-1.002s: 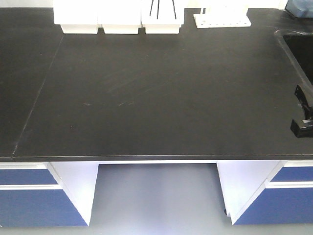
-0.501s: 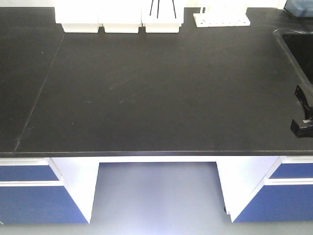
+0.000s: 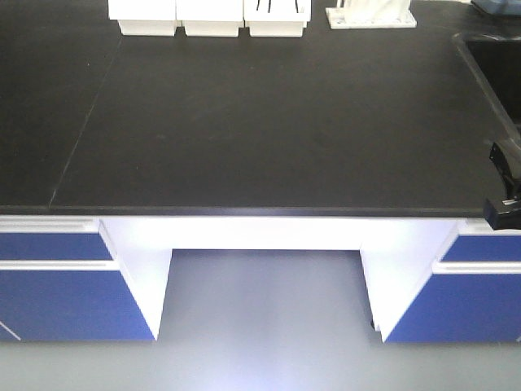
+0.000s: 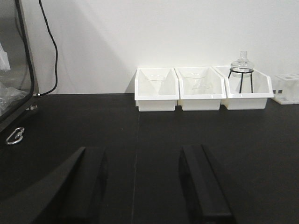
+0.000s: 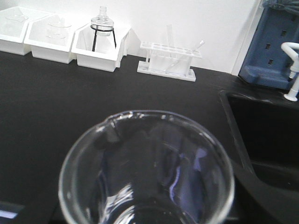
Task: Grab beaker and place in storage area
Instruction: 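Hold the beaker in the right gripper while driving to the other bench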
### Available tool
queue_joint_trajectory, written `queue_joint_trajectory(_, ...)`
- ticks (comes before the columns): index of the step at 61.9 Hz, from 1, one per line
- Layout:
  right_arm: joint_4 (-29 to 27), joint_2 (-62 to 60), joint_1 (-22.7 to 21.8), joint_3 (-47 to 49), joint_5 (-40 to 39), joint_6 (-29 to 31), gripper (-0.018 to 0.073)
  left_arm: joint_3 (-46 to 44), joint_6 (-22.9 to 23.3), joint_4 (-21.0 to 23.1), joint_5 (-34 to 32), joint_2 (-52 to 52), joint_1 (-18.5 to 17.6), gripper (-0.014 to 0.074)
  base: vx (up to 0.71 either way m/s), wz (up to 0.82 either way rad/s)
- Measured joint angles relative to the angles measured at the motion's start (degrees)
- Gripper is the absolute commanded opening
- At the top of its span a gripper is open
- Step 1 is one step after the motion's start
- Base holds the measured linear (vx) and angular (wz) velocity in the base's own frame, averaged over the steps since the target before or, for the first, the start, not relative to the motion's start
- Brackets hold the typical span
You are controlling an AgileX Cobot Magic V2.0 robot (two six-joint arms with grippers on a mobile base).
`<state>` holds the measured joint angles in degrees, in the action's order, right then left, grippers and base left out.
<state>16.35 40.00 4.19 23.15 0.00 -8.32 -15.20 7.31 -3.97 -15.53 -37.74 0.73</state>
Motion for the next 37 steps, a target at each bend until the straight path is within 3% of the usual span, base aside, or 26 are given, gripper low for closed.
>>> queue_joint_trajectory(37,0.0,0.0,0.0,0.0,0.0,0.0,-0.0008,0.0,0.0,0.0,0.05,0.0,0.0,0.0478,-0.31,-0.08)
